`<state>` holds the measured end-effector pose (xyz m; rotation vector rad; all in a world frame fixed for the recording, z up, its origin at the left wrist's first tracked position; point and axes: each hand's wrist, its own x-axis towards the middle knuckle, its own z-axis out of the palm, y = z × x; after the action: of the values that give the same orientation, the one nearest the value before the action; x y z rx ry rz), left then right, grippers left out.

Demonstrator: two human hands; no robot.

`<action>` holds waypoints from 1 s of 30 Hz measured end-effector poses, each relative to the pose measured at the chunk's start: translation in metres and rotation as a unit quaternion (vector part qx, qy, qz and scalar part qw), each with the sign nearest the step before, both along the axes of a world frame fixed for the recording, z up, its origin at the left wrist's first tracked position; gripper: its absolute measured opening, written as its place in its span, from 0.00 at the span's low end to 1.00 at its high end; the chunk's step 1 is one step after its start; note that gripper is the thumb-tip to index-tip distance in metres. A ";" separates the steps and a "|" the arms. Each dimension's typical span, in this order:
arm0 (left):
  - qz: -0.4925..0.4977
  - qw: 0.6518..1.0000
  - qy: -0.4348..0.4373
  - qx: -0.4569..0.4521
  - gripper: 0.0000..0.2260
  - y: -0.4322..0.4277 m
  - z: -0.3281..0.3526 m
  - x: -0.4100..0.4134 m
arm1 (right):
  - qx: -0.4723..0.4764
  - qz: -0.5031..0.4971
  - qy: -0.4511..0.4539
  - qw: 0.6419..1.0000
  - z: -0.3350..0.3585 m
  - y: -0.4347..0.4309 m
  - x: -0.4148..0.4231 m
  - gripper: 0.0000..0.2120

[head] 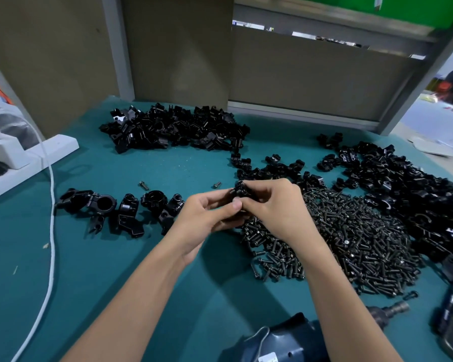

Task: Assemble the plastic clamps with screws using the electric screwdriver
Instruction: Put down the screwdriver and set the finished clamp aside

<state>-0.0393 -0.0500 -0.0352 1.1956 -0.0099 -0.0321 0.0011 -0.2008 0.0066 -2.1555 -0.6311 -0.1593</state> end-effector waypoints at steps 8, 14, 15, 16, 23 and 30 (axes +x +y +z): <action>0.078 0.993 0.035 -0.080 0.17 0.006 -0.006 0.004 | -0.132 0.040 0.055 0.989 -0.004 0.003 0.004 0.24; 0.058 0.994 0.037 -0.081 0.14 0.003 -0.003 0.001 | -0.096 0.023 0.032 0.995 -0.004 0.000 0.005 0.22; 0.052 0.994 0.037 -0.084 0.13 0.003 -0.003 0.001 | -0.084 0.018 0.026 0.996 -0.004 -0.001 0.005 0.22; 0.048 0.994 0.038 -0.088 0.12 0.002 -0.002 0.001 | -0.071 0.015 0.025 0.997 -0.003 -0.001 0.005 0.23; 0.015 0.992 0.050 -0.118 0.06 0.002 -0.001 0.000 | -0.007 0.031 0.073 0.997 0.001 -0.007 0.002 0.19; 0.037 0.988 0.068 -0.134 0.19 0.000 -0.001 0.001 | -0.022 0.035 0.052 0.998 -0.002 -0.004 0.002 0.19</action>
<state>-0.0385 -0.0501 -0.0366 0.9220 0.1454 -0.0448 0.0033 -0.2044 0.0049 -2.1658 -0.6532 0.0053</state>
